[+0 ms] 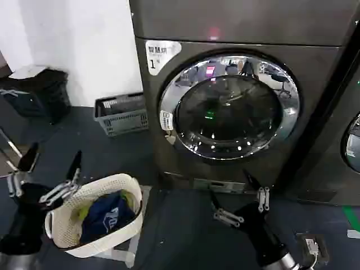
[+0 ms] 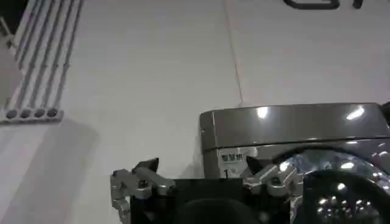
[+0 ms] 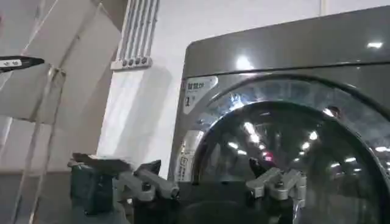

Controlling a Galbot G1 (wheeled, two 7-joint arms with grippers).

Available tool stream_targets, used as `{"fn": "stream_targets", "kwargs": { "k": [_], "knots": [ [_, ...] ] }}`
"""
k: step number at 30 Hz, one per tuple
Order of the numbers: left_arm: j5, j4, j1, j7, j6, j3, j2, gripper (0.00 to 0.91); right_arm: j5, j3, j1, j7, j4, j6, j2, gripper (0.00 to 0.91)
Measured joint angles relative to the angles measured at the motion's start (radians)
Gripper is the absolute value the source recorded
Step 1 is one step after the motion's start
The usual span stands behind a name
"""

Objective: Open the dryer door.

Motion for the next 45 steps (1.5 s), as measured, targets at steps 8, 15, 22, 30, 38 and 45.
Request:
{"fn": "stream_targets", "kwargs": {
  "k": [8,15,22,30,38,45],
  "knots": [
    [0.043,-0.004,-0.008,-0.020,0.068,0.026,0.012,0.907,0.172,-0.019,0.265,-0.062,-0.198,-0.074,-0.214,0.907],
    [0.072,0.001,-0.001,-0.022,0.098,0.024,0.015,0.907,0.314,-0.134,0.534,-0.132,-0.391,-0.101,-0.363,0.907],
    [0.083,-0.015,0.006,-0.010,0.159,0.031,0.010,0.907,0.333,-0.287,0.779,-0.162,-0.576,-0.092,-0.379,0.907],
    [0.082,-0.034,0.010,-0.012,0.214,0.048,-0.006,0.907,0.262,-0.451,0.983,-0.135,-0.765,-0.081,-0.308,0.907],
    [0.091,-0.034,0.010,-0.009,0.204,0.049,-0.017,0.907,0.246,-0.569,1.117,-0.131,-0.896,-0.081,-0.250,0.907],
    [0.103,-0.034,0.021,0.006,0.183,0.050,-0.023,0.907,0.232,-0.615,1.179,-0.134,-0.984,-0.070,-0.200,0.907]
  ]
}}
